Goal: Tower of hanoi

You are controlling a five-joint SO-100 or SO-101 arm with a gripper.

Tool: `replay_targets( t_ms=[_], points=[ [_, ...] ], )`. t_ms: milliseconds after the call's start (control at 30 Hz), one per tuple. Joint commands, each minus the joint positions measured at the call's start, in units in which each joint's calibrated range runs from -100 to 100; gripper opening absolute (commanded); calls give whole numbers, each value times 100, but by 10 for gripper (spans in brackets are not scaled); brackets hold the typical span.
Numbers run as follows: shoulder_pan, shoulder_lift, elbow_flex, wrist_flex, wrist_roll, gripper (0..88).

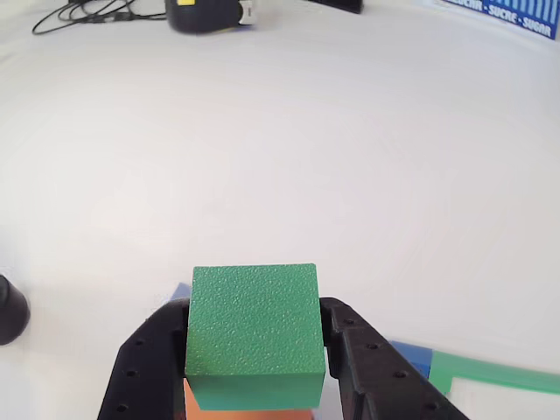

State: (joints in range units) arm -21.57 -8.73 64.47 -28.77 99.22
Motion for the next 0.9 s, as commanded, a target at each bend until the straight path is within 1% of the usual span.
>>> replay_targets(
  t_ms=[0,167,400,767,867],
  points=[
    [-88,112,-18,-308,78,45],
    [-88,465,-37,-648,78,45],
    [-35,729,-100,-802,78,51],
    [-42,913,-73,-1045,78,139],
    [-50,937,-100,-1093,78,178]
  ],
)
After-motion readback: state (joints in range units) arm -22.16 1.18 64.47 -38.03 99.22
